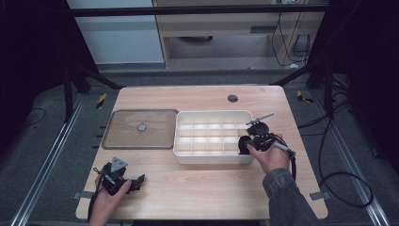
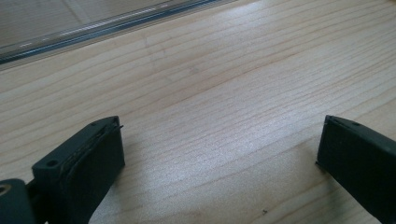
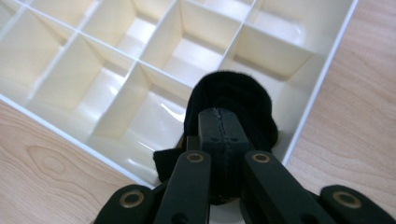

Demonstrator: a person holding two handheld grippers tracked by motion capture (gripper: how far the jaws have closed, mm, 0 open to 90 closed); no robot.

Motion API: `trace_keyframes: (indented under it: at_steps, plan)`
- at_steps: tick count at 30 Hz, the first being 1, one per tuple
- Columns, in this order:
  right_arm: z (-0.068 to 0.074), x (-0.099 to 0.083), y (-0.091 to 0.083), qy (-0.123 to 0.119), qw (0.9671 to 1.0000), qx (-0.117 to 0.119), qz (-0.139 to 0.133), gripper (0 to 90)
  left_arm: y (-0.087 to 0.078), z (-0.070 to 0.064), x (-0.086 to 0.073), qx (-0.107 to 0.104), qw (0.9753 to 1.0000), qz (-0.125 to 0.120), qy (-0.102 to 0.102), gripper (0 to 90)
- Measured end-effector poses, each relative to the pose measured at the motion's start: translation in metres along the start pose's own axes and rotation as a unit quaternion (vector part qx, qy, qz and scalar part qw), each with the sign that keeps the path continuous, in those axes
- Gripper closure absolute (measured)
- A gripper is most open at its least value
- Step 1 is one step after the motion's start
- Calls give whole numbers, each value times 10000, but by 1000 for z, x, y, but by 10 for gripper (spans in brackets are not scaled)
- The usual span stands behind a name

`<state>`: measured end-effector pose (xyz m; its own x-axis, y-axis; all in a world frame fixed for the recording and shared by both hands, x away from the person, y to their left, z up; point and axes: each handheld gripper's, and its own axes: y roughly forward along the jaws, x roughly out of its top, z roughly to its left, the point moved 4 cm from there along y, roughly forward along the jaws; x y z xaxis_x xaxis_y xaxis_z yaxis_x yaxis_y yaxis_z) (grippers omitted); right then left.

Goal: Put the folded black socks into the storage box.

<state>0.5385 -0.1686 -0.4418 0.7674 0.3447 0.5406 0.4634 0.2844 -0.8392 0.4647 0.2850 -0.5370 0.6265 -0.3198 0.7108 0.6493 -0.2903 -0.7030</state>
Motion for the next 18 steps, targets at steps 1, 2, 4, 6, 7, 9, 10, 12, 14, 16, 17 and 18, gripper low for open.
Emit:
trace_keyframes:
  at_steps: [1,2,4,6,7,9,10,12,14,16,17,18]
  plan:
    - [0,0,0,0,10000,0,0,900,0,0,0,0,10000,0,0,0]
    - [0,2,-3,26,9999,28,-100,900,0,0,0,-1,10000,-3,-2,0]
    - [0,6,-12,75,9990,126,-420,900,0,0,0,-11,10000,-7,0,0]
    - [0,9,-18,43,9978,125,-652,900,0,-1,0,-22,10000,-6,5,0]
    - [0,11,-21,44,9971,105,-758,900,0,-1,0,-24,10000,-5,8,0]
    - [1,12,-25,39,9955,96,-941,900,0,-1,0,-22,10000,7,12,0]
    - [2,12,-26,29,9951,93,-985,900,0,-1,0,-22,10000,7,12,0]
    - [3,14,-28,1,9937,92,-1115,900,0,-1,0,-27,10000,7,12,0]
    - [4,15,-31,36,9928,134,-1192,900,0,-1,0,-32,10000,0,12,0]
    - [4,15,-33,60,9919,173,-1257,900,0,-1,0,-29,10000,9,13,0]
    - [3,15,-35,83,9912,186,-1305,900,0,-1,0,-29,10000,11,17,0]
    - [3,14,-37,113,9904,227,-1360,900,0,-1,0,-29,10000,9,15,0]
